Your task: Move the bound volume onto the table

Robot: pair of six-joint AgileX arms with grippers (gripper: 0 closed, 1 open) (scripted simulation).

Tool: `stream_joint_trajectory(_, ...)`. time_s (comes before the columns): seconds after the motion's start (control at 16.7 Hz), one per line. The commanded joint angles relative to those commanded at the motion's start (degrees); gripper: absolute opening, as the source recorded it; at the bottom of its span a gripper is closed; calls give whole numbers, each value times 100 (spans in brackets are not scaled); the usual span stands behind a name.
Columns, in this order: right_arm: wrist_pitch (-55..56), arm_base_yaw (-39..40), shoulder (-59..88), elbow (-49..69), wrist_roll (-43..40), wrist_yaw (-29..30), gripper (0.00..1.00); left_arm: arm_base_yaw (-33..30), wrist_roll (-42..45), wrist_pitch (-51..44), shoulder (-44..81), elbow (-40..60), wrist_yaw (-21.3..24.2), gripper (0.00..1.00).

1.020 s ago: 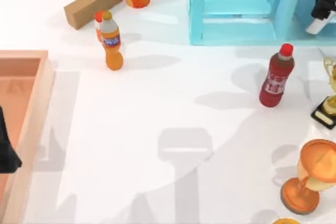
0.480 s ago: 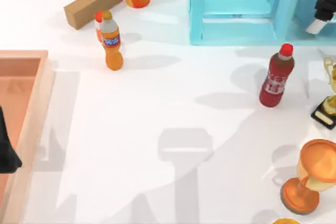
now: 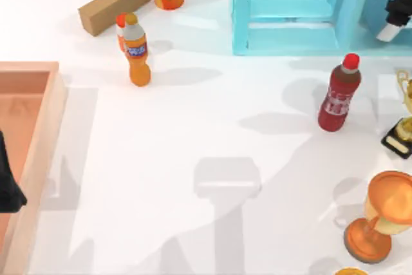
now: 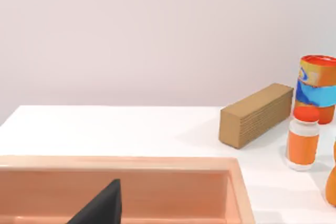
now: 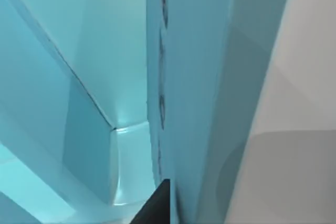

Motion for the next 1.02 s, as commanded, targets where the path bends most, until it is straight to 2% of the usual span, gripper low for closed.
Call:
stream_joint_trajectory(0.48,0,0,0,0,0,0,0,0,0,0,0,0,0,100)
stream_joint_trajectory(0.54,350,114,-315,-620,-67,757,0,0,0,0,0,0,0,100)
stream_joint_trajectory(0.6,341,113,-326,-624,-67,757,0,0,0,0,0,0,0,100)
stream_joint_trajectory(0.78,39,87,-697,-757,-77,734,0,0,0,0,0,0,0,100)
stream_joint_trajectory(1.02,-856,32,-1999,-1148,-126,652,0,0,0,0,0,0,0,100)
